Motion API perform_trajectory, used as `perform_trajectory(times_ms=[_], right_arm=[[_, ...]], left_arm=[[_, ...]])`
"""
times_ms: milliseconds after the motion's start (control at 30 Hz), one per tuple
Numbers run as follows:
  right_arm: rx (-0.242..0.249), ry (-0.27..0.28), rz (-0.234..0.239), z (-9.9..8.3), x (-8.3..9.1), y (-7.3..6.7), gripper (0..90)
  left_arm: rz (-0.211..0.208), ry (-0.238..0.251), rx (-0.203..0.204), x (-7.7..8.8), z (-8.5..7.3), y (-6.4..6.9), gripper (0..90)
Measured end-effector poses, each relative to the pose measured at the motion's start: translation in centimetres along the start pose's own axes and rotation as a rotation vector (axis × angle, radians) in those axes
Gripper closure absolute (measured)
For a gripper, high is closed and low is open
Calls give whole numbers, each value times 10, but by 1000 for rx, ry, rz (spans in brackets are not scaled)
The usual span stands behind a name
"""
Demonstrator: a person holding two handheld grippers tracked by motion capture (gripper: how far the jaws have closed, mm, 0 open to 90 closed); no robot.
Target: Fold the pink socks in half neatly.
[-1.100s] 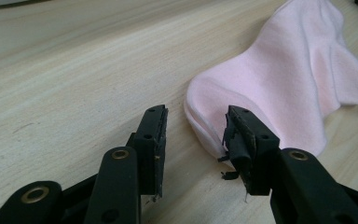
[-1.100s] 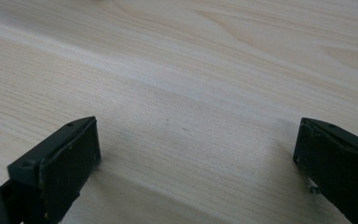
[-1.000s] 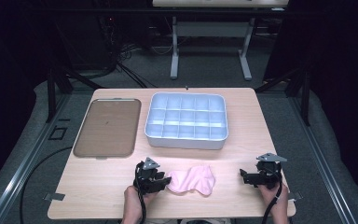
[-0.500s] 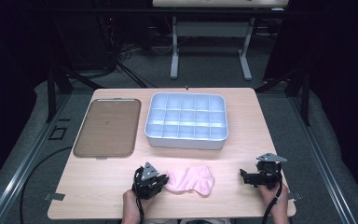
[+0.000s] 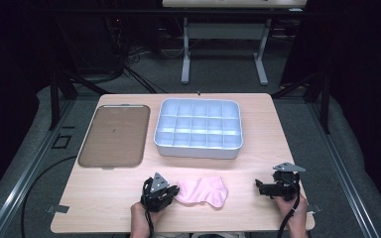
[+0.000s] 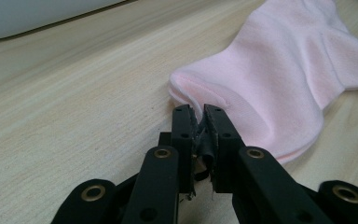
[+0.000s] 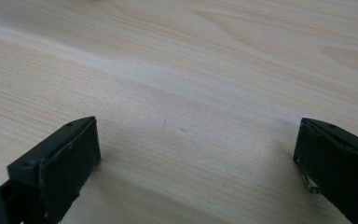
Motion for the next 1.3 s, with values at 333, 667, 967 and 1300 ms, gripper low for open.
perform_trajectory(times_ms=[333,667,967,1300], right_arm=[[33,42,12,-3,11,-10,313],[-24,27,315,10,8,-84,514],[-16,-25,362,15,-13,-118,610],[49,-81,298,12,-25,-128,597]], left_arm=[[-7,-3,0,0,0,-1,834],[2,0,-3,0,0,1,834],[1,1,-1,0,0,1,833],[10,5,-13,0,0,1,833]])
Point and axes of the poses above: each handheld gripper's, and its own axes: x roughly backward along the jaws, z roughly out of its top, y roughly to its right, the point moved 2 cm from there along -x, roughly forward along the jaws, and after that the axes turned 14 degrees about z, right-handed, at the moved point
